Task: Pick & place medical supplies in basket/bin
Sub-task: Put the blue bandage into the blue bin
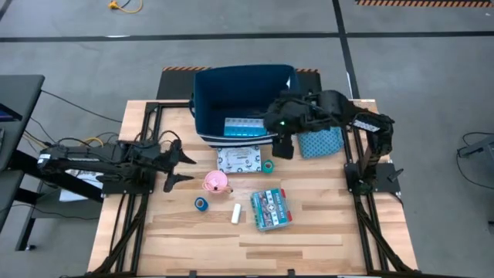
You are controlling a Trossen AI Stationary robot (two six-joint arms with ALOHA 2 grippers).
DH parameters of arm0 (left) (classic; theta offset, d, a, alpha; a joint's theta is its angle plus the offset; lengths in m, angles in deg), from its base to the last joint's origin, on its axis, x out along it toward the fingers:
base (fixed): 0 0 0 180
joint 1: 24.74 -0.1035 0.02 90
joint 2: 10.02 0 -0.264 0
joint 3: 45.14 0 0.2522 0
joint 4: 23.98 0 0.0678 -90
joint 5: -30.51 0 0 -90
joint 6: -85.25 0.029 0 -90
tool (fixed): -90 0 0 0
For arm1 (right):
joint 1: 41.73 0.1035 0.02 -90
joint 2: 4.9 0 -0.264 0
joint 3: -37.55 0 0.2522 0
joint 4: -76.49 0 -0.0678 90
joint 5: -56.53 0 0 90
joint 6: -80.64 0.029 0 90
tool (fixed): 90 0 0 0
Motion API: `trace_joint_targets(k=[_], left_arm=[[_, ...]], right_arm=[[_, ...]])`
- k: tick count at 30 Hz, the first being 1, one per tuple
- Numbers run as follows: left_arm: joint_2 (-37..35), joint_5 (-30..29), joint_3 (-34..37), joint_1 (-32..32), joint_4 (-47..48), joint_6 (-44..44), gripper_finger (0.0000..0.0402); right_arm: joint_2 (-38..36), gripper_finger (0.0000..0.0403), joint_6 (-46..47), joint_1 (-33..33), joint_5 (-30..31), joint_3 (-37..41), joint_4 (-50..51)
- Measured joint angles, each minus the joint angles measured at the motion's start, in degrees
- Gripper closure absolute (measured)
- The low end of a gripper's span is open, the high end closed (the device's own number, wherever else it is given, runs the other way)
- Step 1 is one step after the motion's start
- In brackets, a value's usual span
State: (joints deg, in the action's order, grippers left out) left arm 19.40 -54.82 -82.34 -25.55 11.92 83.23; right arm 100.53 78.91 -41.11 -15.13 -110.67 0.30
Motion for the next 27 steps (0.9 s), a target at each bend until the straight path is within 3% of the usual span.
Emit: trace_joint_targets(k=[8,18,27], left_arm=[[4.7,2.4,0.0,2.7,-1.0,1.3,0.0138],[4.7,4.1,0.0,11.1,3.3,-7.7,0.0138],[8.5,-0.8,0.0,19.5,3.9,-8.8,0.0138]], right_arm=[[0.5,0.0127,2.6,0.7,0.0,0.0,0.0],[0.6,0.0127,4.4,2.3,-0.3,0.0,0.0],[0.6,0.0127,4.4,3.4,-0.2,0.0,0.0]])
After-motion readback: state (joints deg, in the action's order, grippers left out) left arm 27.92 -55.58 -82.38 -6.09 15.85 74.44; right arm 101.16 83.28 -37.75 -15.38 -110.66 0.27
